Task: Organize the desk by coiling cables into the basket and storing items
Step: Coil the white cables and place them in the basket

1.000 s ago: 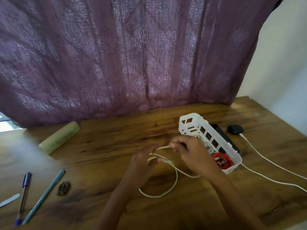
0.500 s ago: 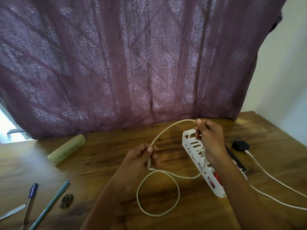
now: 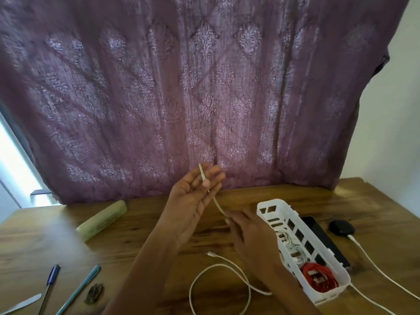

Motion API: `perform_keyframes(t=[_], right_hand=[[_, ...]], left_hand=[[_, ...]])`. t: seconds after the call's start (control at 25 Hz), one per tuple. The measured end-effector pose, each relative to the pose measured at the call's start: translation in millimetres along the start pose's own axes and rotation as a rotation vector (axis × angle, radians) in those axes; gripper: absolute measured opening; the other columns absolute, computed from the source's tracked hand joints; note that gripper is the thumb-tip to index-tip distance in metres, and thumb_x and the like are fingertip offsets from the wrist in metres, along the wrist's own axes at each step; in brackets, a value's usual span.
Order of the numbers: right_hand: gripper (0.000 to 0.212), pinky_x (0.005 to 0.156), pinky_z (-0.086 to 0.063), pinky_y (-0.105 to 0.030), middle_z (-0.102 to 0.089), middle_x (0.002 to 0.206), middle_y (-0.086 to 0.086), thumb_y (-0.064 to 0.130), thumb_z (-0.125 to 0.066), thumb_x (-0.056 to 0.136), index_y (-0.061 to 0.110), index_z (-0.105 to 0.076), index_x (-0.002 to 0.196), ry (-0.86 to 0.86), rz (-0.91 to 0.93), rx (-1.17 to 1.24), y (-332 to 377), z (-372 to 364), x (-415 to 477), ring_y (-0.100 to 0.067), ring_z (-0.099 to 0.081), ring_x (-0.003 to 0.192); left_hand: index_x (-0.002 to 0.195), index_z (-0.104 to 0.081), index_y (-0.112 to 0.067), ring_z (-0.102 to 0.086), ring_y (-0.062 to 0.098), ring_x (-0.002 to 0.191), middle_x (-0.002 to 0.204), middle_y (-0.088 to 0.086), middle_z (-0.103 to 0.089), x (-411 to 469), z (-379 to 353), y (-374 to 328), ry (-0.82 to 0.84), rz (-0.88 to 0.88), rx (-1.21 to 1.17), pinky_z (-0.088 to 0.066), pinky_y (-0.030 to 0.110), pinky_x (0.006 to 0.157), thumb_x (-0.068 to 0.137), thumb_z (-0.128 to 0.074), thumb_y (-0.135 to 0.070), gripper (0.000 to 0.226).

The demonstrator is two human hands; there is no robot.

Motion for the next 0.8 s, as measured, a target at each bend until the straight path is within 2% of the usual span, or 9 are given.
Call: perform_keyframes(t=[0.24,0.32,0.44,0.52,0.6,0.72,0.8], right_hand=[[0.023,0.042,-0.041,-0.018,-0.061,0.069,0.003,0.019,-0.053,0.083,0.015,-0.074,0.092,-0.179,0.382,-0.068,52.1,43.5,1.3,-0.009,-0.054,0.055],[0.019,0.042,-0.044,-0.022,-0.062,0.071,0.003,0.018,-0.055,0.084,0.015,-0.074,0.086,-0.217,0.466,-0.072,64.1,56.1,6.9,-0.010,-0.056,0.059],[0.018,0.047,-0.046,-0.023,-0.067,0.075,0.006,0.018,-0.057,0.084,0.018,-0.075,0.082,-0.275,0.520,-0.036,70.0,79.1,23.2,-0.010,-0.059,0.065],[0.016,0.050,-0.046,-0.023,-0.065,0.073,0.006,0.021,-0.060,0.084,0.019,-0.075,0.077,-0.277,0.542,0.021,67.4,91.0,39.1,-0.011,-0.059,0.065],[0.016,0.051,-0.048,-0.026,-0.065,0.072,0.005,0.024,-0.060,0.083,0.020,-0.075,0.079,-0.254,0.514,0.064,57.1,95.8,56.6,-0.011,-0.060,0.065],[0.022,0.054,-0.046,-0.024,-0.066,0.073,0.006,0.030,-0.056,0.083,0.022,-0.076,0.086,-0.210,0.410,0.165,36.2,92.7,76.8,-0.003,-0.057,0.065],[0.023,0.056,-0.049,-0.023,-0.067,0.076,0.008,0.029,-0.056,0.084,0.021,-0.076,0.091,-0.173,0.359,0.268,24.6,85.6,84.1,-0.002,-0.058,0.065]], left_hand=[[0.129,-0.047,-0.011,-0.061,0.003,0.107,0.115,-0.007,-0.064,3.8,20.5,-6.1,-0.157,-0.149,0.376,-0.049,0.016,0.090,0.090,-0.049,0.003,0.041],[0.130,-0.044,-0.013,-0.060,0.001,0.108,0.117,-0.006,-0.062,2.5,16.5,0.5,-0.133,-0.158,0.520,-0.048,0.015,0.091,0.090,-0.048,0.006,0.044],[0.120,-0.051,-0.015,-0.060,0.003,0.107,0.112,-0.002,-0.064,-2.3,-5.4,15.9,0.042,-0.139,0.646,-0.049,0.019,0.088,0.087,-0.047,0.014,0.044],[0.112,-0.058,-0.015,-0.061,0.009,0.101,0.107,0.005,-0.066,-6.1,-18.4,20.2,0.142,-0.136,0.672,-0.049,0.025,0.089,0.090,-0.045,0.011,0.037],[0.113,-0.058,-0.009,-0.063,0.016,0.093,0.103,0.010,-0.066,-9.4,-25.9,22.7,0.186,-0.076,0.613,-0.049,0.024,0.087,0.094,-0.041,0.002,0.027],[0.111,-0.057,-0.004,-0.058,0.012,0.072,0.084,0.004,-0.066,-12.9,-36.8,22.9,0.256,0.009,0.521,-0.047,0.021,0.079,0.086,-0.042,-0.013,0.030],[0.106,-0.057,-0.002,-0.050,0.009,0.059,0.069,0.001,-0.061,-11.0,-38.6,21.4,0.262,0.087,0.397,-0.044,0.021,0.067,0.079,-0.043,-0.013,0.032]])
Point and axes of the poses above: each hand's wrist, its own x-axis towards the middle knuckle, its own z-axis out of the back of the hand, y = z × x, the point moved 10 cm from there along x, towards the middle knuckle
